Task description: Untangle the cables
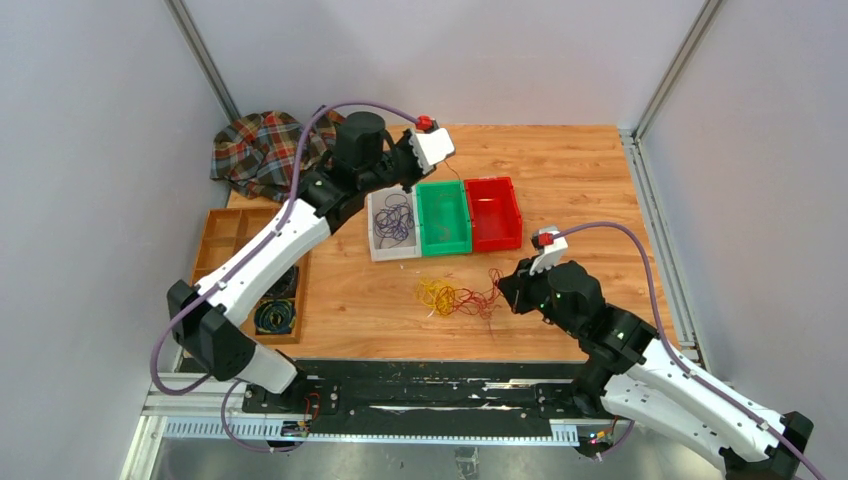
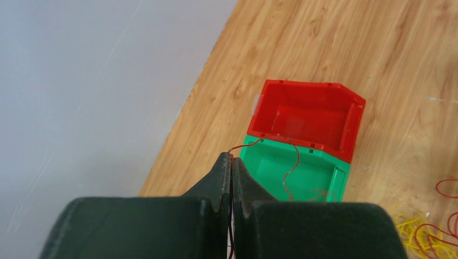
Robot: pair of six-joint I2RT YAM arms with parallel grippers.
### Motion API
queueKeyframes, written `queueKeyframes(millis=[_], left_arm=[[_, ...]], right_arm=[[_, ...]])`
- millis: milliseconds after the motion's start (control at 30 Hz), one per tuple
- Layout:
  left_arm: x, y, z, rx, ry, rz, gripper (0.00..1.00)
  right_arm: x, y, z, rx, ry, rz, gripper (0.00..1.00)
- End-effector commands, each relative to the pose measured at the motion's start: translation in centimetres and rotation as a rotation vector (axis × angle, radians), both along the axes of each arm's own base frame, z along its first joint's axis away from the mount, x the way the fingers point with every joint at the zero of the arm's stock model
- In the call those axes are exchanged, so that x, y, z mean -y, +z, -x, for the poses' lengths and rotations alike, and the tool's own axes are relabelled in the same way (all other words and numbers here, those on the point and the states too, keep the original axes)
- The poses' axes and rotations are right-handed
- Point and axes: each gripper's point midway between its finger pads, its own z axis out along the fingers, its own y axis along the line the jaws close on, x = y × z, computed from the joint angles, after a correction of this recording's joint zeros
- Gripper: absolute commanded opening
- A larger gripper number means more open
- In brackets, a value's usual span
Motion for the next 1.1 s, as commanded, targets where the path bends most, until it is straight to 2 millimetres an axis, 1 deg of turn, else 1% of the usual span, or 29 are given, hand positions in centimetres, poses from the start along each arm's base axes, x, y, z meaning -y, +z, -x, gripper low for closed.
queueKeyframes(millis=[0,133,233,367,500,633,667,767,867,933,1067], left_arm=[[1.9,-0.1,-1.7,0.103,-0.031,-0.054,0.00],[3.8,-1.6,-3.0,0.133,-0.053,-0.103,0.00],[4.7,-2.7,-4.1,0.163,-0.060,-0.152,0.00],[5.0,-3.3,-5.7,0.231,-0.047,-0.208,0.00],[5.2,-3.1,-6.8,0.257,-0.021,-0.225,0.01],[5.7,-3.4,-6.8,0.271,-0.033,-0.238,0.00],[5.8,-3.8,-6.8,0.289,-0.035,-0.256,0.01],[5.9,-3.3,-7.1,0.350,-0.038,-0.280,0.00],[6.0,-3.5,-7.4,0.351,-0.033,-0.297,0.00],[6.0,-4.4,-7.2,0.324,-0.045,-0.308,0.01],[6.4,-7.9,-5.7,0.234,-0.078,-0.346,0.01]], right_arm=[[0.5,-0.1,0.5,-0.030,-0.001,0.009,0.01],[0.6,-0.8,0.8,-0.048,0.000,0.012,0.01],[0.9,-1.3,1.1,-0.062,0.001,0.020,0.01],[1.4,-1.8,1.5,-0.075,-0.006,0.028,0.01],[1.6,-2.1,1.6,-0.083,-0.011,0.033,0.01],[1.6,-2.4,1.7,-0.089,-0.008,0.043,0.01],[1.6,-2.4,1.7,-0.089,-0.009,0.043,0.01],[1.7,-2.5,1.7,-0.093,-0.009,0.049,0.01],[1.7,-2.7,1.7,-0.097,-0.010,0.052,0.01],[1.7,-2.7,1.7,-0.097,-0.011,0.053,0.01],[1.8,-2.7,1.7,-0.096,-0.015,0.057,0.01]])
